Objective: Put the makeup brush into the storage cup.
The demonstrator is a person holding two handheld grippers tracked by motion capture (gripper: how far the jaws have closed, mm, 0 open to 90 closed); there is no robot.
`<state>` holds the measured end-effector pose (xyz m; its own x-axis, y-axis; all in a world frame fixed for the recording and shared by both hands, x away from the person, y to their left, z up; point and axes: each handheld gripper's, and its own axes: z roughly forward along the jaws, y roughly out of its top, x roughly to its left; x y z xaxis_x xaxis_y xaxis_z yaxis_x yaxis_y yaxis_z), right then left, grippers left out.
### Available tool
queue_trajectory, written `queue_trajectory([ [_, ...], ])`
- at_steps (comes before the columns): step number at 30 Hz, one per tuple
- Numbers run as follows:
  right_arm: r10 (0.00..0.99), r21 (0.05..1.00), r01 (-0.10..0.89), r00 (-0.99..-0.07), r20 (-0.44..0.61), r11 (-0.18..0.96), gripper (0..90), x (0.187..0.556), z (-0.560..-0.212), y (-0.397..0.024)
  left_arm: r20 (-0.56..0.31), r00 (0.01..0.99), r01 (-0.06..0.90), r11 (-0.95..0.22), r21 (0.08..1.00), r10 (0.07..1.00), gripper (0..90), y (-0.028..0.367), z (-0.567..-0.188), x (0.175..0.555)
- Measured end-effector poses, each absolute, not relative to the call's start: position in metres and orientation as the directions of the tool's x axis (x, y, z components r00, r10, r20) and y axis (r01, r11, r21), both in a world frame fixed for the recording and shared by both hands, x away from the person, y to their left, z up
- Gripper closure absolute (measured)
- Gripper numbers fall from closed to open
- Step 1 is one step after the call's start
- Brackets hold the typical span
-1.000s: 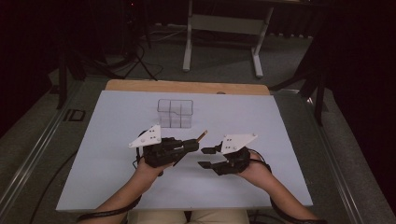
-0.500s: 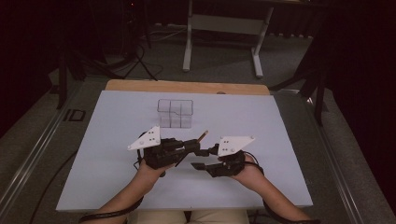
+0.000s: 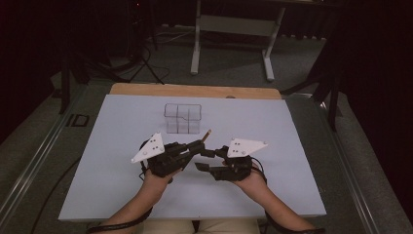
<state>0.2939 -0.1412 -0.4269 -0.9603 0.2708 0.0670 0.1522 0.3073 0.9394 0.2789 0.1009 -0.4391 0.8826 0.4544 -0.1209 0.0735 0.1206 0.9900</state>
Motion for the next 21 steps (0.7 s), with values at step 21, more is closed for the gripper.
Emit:
queue_trajectory([
  [21,0.248,0.935,0.301,-0.936,0.251,0.19,70.0,0.299,-0.44,-0.105,-0.151,0.847,0.058,0.195,0.979,0.509,83.8,0.108,-0.441,0.272],
])
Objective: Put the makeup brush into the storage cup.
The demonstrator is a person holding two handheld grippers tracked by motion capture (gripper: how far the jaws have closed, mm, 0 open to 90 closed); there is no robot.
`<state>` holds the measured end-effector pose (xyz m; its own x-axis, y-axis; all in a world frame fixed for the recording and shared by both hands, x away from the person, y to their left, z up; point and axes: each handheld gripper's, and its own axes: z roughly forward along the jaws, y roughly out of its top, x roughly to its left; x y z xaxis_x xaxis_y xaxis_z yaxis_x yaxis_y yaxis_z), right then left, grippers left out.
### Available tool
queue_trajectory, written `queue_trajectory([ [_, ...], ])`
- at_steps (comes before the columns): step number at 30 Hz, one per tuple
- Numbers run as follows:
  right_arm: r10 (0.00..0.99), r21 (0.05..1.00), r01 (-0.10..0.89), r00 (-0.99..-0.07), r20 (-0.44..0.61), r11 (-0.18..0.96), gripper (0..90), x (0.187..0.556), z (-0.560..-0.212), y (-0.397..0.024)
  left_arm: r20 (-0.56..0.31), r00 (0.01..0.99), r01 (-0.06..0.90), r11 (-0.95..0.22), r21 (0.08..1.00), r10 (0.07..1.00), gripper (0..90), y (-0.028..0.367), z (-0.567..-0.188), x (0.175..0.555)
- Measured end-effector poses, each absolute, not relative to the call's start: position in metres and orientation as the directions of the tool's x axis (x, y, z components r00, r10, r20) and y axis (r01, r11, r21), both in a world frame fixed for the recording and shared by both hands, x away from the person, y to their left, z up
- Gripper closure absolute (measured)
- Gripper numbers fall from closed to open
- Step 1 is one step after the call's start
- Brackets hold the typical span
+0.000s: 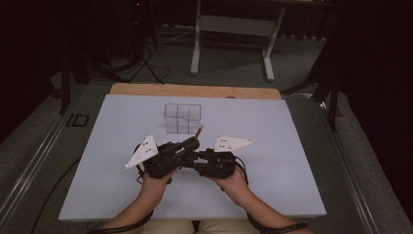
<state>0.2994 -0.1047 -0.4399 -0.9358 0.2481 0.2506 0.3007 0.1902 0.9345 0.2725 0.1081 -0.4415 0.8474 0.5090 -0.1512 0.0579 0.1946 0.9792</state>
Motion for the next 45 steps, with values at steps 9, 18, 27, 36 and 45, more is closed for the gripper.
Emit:
queue_trajectory([
  [9,0.229,0.922,0.345,-0.925,0.303,0.174,83.5,0.302,-0.441,-0.105,-0.161,0.852,0.063,0.206,0.976,0.499,83.5,0.11,-0.444,0.276],
  [18,0.229,0.889,0.423,-0.896,0.381,0.176,85.5,0.311,-0.446,-0.114,-0.109,0.849,0.059,0.111,0.992,0.517,68.1,0.108,-0.437,0.278],
  [27,0.303,0.891,0.355,-0.914,0.268,0.284,85.5,0.312,-0.442,-0.126,-0.141,0.84,0.138,0.045,0.989,0.524,63.8,0.111,-0.426,0.279],
  [36,0.33,0.888,0.279,-0.931,0.157,0.365,85.5,0.31,-0.44,-0.131,-0.198,0.844,0.205,0.041,0.978,0.499,57.3,0.111,-0.423,0.281],
  [45,0.298,0.878,0.211,-0.951,0.083,0.429,85.5,0.305,-0.439,-0.137,-0.194,0.879,0.22,-0.01,0.975,0.436,57.5,0.11,-0.417,0.285],
])
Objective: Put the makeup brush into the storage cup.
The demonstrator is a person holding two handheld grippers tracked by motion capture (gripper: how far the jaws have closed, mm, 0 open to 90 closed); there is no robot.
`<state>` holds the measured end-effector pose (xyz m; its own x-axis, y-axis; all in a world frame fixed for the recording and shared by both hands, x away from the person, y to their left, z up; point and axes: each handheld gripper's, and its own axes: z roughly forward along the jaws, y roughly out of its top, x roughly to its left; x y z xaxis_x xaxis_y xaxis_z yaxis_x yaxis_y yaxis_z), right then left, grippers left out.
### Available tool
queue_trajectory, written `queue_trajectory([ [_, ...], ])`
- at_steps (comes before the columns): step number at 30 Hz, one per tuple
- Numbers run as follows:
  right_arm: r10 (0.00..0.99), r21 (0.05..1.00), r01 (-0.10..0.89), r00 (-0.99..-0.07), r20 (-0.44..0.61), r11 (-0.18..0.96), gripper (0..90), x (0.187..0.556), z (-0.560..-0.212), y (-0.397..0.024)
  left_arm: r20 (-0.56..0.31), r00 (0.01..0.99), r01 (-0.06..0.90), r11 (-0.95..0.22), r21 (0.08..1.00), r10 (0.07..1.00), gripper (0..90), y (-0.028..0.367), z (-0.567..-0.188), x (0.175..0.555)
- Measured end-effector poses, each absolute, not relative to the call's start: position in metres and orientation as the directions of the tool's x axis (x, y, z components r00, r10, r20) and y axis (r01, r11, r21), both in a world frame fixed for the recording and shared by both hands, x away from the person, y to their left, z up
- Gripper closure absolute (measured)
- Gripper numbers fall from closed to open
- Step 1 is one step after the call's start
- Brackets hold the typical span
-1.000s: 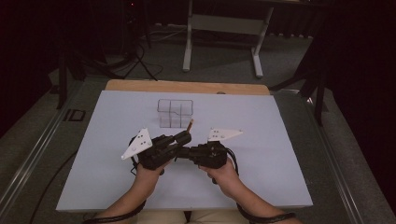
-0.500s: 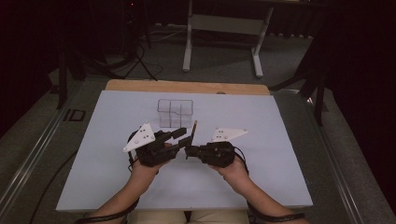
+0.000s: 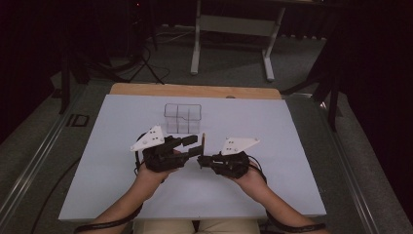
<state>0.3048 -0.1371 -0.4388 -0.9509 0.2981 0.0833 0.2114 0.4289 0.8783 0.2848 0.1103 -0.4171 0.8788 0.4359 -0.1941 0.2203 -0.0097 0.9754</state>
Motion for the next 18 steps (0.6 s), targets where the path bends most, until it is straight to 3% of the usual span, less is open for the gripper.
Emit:
queue_trajectory([
  [9,0.257,0.857,0.167,-0.965,0.042,0.487,85.5,0.3018,-0.4422,-0.1424,-0.196,0.912,0.224,-0.035,0.974,0.359,59.5,0.108,-0.4162,0.2863],
  [18,0.2,0.84,0.126,-0.98,0.021,0.528,85.5,0.2983,-0.4443,-0.1397,-0.186,0.932,0.212,-0.05,0.976,0.312,69.4,0.1067,-0.4107,0.2874],
])
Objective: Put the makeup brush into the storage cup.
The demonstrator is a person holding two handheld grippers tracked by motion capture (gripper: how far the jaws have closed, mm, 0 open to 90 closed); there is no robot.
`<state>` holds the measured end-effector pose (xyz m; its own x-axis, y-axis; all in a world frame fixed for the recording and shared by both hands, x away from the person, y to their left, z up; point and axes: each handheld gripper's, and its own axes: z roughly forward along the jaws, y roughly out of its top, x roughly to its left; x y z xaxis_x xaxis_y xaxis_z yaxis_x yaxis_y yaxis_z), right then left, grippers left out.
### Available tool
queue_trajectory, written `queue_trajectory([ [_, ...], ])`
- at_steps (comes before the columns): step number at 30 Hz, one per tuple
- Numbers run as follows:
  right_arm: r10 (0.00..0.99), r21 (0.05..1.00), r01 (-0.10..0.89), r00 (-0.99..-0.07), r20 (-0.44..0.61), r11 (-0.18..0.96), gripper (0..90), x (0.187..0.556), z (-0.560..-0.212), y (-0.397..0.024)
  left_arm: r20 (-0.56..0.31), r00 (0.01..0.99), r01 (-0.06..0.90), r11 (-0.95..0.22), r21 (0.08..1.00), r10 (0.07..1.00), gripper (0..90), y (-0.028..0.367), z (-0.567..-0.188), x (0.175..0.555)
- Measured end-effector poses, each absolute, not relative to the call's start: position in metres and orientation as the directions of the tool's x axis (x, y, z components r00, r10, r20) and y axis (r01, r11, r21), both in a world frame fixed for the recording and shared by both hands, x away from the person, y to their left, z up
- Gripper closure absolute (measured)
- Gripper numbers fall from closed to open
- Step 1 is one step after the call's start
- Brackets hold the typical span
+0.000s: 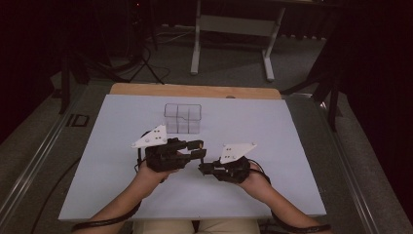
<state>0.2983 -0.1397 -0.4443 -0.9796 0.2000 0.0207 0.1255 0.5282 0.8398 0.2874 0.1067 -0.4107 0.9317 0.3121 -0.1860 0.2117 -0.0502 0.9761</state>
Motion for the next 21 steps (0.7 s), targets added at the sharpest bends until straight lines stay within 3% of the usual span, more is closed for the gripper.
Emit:
queue_trajectory([
  [21,0.177,0.828,0.115,-0.984,0.019,0.548,85.3,0.3002,-0.447,-0.1383,-0.165,0.938,0.207,-0.111,0.972,0.305,83.3,0.1067,-0.4087,0.288],
])
